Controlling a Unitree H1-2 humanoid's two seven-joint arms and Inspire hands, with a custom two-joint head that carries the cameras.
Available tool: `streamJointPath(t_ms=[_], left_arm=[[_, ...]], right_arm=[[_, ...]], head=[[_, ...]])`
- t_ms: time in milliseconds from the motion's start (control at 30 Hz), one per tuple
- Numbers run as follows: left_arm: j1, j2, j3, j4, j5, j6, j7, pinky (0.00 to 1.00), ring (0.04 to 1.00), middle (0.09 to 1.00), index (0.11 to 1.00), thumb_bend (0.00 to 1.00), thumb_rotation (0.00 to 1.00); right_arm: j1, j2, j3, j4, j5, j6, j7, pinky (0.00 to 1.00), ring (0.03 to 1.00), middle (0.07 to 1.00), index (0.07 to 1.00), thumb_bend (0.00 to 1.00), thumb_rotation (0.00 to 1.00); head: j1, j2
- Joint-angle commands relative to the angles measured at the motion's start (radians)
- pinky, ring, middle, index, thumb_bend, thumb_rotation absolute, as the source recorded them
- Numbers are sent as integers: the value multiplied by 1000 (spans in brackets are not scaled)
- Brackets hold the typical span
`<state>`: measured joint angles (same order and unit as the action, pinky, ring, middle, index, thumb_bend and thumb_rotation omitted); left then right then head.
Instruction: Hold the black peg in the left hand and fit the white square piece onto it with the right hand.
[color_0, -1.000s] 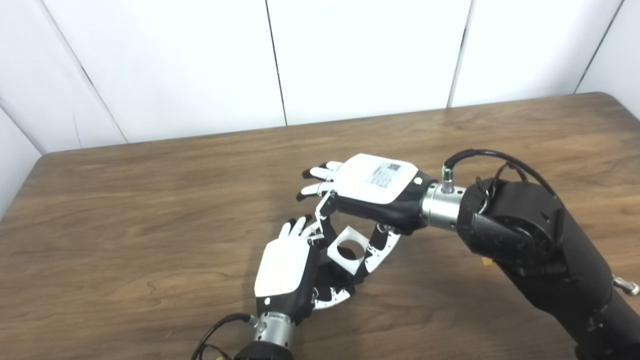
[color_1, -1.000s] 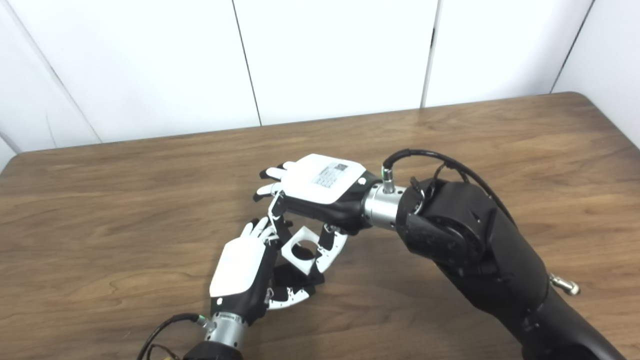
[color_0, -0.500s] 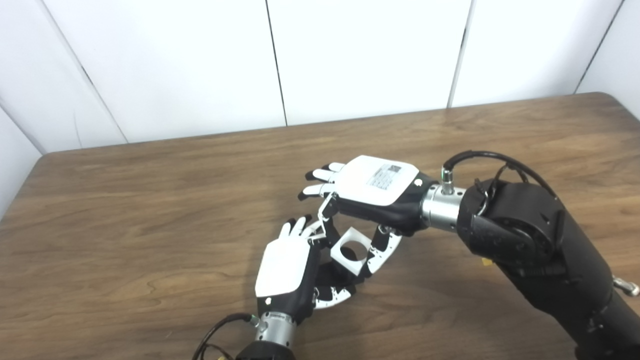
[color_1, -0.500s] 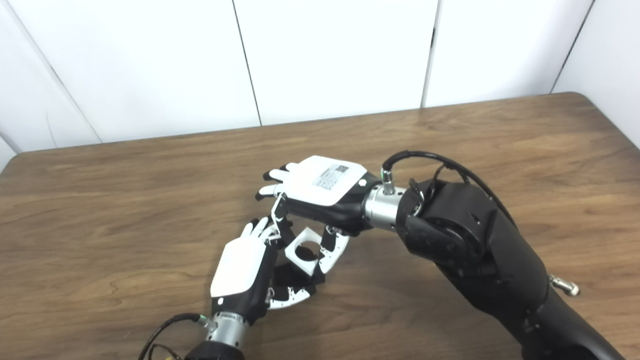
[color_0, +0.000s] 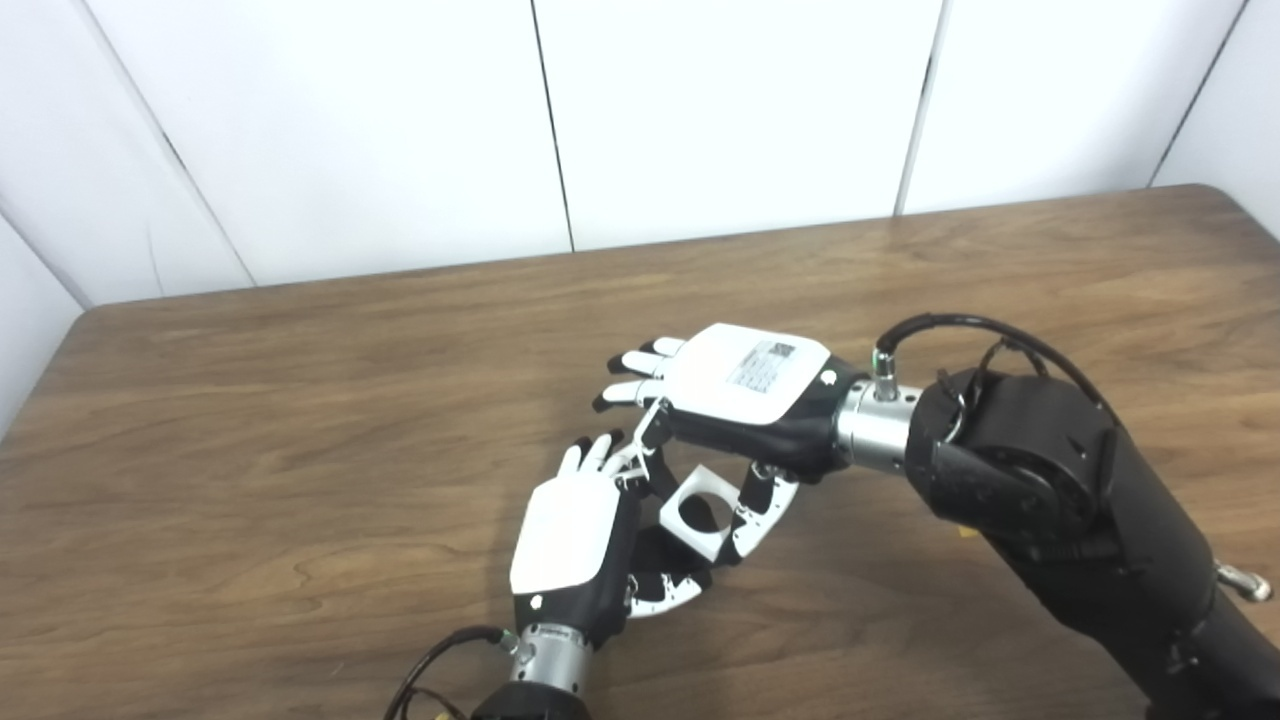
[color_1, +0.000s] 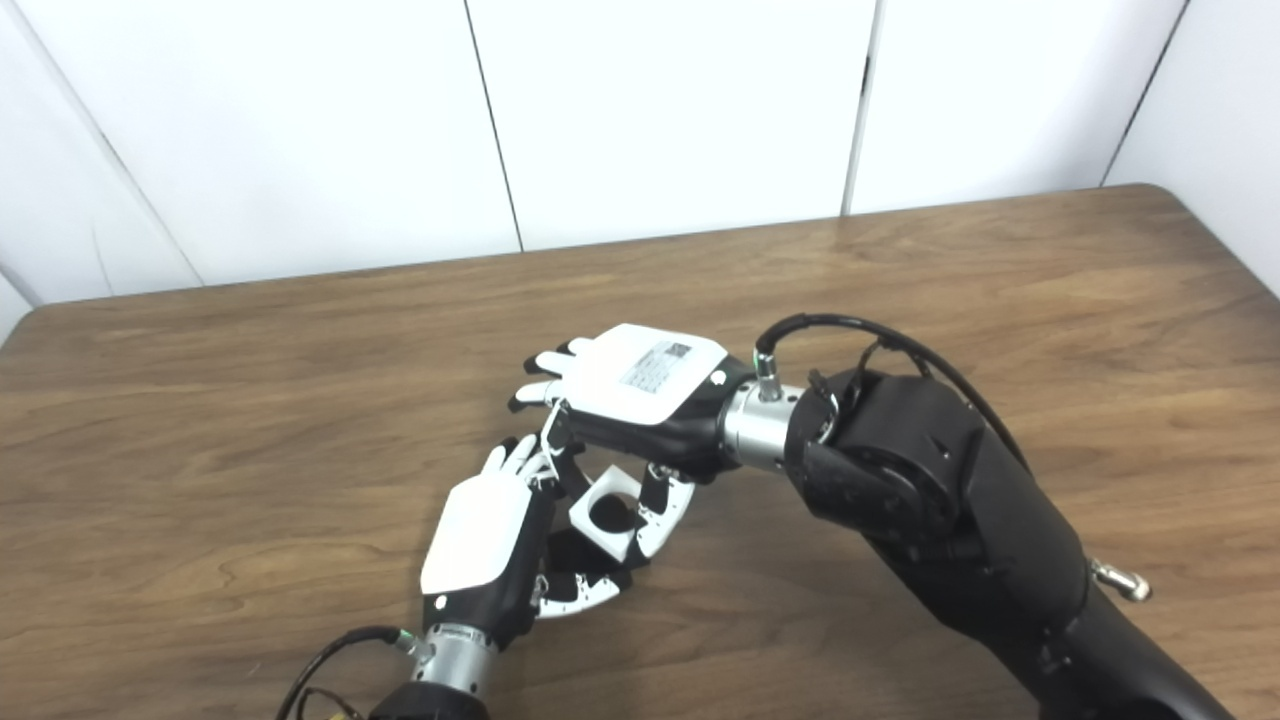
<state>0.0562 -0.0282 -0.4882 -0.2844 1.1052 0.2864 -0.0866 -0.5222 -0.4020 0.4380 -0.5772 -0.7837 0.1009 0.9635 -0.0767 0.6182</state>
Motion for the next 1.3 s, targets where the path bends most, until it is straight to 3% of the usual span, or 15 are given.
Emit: streamJointPath(t_ms=[0,1267], left_arm=[[4,12,-7,24,23,8,-22,984,953,870,492,523,75],[13,-5,-22,29,7,15,-8,982,953,868,492,523,72]], right_arm=[[-28,12,-9,10,-25,-21,-36,1000,1000,933,490,525,153],[-23,50,-15,83,-63,-63,-76,1000,1000,934,490,525,154]], head=[[0,1],[1,15]])
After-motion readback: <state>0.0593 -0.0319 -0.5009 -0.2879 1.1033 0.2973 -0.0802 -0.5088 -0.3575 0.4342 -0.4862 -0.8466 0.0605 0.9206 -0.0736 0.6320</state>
